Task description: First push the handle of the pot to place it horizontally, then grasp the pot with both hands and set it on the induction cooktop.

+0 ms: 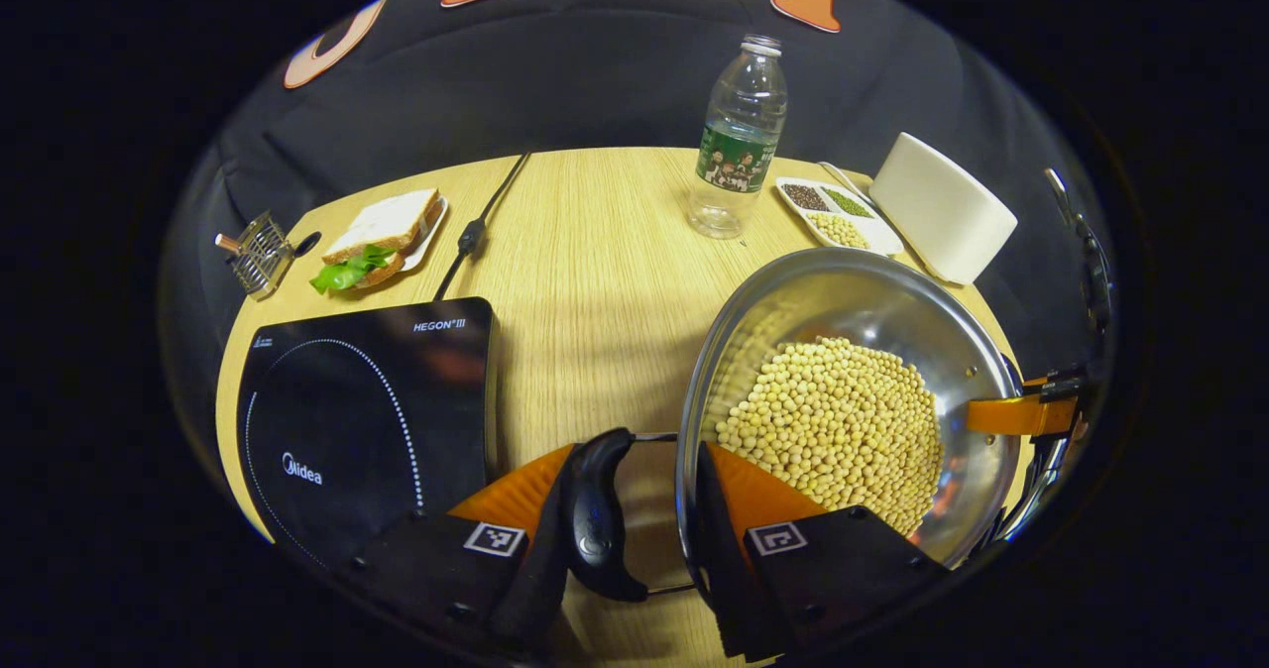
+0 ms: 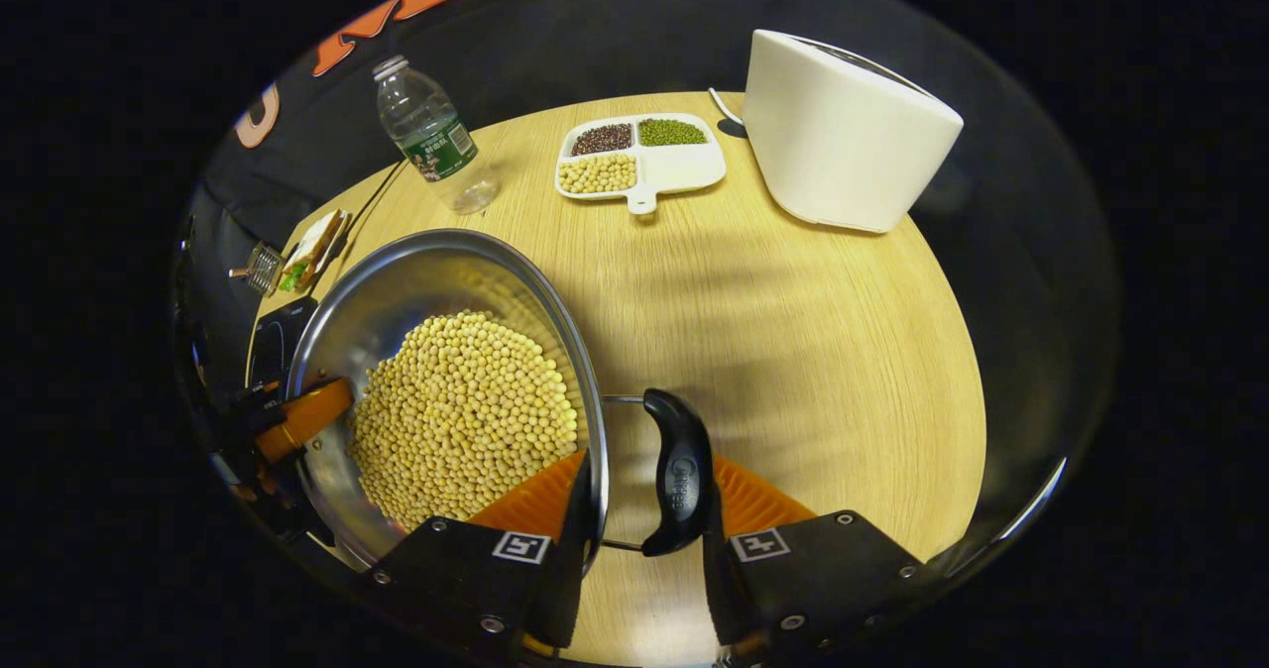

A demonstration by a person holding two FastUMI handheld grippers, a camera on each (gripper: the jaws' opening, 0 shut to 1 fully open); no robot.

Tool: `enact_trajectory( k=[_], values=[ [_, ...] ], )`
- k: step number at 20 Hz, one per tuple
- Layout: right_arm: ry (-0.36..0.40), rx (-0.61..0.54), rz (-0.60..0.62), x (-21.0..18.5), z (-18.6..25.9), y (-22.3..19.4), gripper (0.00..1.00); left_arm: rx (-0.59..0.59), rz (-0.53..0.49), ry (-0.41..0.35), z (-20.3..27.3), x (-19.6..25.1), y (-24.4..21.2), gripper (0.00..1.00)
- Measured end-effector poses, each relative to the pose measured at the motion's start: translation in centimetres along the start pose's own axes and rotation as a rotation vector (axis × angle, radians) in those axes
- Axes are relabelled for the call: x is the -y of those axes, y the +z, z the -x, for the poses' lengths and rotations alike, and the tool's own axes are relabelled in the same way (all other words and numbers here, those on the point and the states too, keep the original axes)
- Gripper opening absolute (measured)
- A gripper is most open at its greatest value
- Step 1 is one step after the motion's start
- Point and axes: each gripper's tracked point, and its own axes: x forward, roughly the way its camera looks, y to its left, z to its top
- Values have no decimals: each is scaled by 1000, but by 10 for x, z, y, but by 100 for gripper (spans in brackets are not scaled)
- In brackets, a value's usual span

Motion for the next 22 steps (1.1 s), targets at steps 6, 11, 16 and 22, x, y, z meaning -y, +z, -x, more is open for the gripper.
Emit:
enact_trajectory(
  k=[6,11,16,22],
  values=[
    [2,68,-22,3,37,11,52,73,-35,-12,31,4,32,67],
    [-1,155,-39,-2,76,35,52,156,-45,-15,61,0,70,67],
    [19,217,-31,-22,107,57,51,218,-30,5,93,-14,104,67],
    [51,243,1,-59,126,71,52,242,-14,43,124,-53,120,67]
  ],
)
